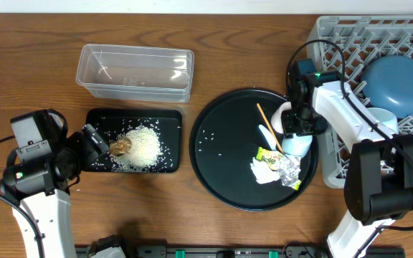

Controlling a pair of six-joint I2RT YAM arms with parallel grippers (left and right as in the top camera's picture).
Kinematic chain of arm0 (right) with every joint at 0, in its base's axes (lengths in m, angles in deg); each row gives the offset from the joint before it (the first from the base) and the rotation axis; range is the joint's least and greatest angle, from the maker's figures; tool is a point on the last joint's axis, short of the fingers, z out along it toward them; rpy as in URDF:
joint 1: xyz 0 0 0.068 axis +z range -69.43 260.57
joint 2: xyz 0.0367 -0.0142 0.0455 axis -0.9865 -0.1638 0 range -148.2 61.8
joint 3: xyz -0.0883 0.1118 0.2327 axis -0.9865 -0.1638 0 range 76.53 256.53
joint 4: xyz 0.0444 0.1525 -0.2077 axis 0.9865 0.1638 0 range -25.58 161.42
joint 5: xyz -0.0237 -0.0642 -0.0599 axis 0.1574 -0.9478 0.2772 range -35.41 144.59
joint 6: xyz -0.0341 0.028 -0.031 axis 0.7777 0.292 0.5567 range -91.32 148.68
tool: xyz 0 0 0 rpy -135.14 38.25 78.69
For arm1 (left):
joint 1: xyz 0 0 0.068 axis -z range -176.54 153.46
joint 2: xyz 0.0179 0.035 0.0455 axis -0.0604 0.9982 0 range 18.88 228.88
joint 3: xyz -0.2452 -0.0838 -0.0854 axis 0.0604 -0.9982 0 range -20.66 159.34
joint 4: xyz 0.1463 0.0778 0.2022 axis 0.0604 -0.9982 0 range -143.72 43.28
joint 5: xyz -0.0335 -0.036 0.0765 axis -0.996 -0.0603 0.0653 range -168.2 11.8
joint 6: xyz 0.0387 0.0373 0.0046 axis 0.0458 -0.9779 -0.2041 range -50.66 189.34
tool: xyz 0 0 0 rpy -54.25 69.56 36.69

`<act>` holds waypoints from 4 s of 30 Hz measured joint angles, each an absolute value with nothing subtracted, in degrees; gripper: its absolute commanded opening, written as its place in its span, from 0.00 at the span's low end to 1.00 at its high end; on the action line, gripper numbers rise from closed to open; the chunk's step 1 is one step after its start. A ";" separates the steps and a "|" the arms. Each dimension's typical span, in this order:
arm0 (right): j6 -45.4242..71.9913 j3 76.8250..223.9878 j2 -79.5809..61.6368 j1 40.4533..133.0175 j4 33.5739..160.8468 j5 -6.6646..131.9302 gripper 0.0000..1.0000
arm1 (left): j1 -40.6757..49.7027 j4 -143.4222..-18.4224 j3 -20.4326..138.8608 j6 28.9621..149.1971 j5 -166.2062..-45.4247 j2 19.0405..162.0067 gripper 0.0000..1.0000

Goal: Sort waste into correct bins and load items into the dishwasher rack
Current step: 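Grasp the light-blue cup with the right gripper, then carry the light-blue cup right and set it in the rack, then move the right gripper back over the pink cup on the tray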

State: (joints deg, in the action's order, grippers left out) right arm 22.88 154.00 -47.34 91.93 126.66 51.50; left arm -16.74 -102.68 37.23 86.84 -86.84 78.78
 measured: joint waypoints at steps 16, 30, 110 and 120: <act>20.56 167.09 -45.59 91.97 139.95 55.32 0.41 | -16.74 -102.68 37.23 86.84 -86.84 78.78 0.98; 19.93 168.62 -36.44 94.13 140.76 61.70 0.41 | -16.74 -102.68 37.23 86.84 -86.84 78.78 0.98; 22.86 186.28 -41.33 66.29 141.61 71.17 0.99 | -16.74 -102.64 37.23 86.84 -86.84 78.78 0.98; 18.18 180.54 -47.10 86.53 137.00 57.03 0.99 | -16.74 -102.66 37.23 86.84 -86.82 78.78 0.98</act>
State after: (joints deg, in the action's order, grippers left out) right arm 18.18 180.54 -47.10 86.53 137.00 57.03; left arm -16.74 -102.66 37.23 86.84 -86.82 78.78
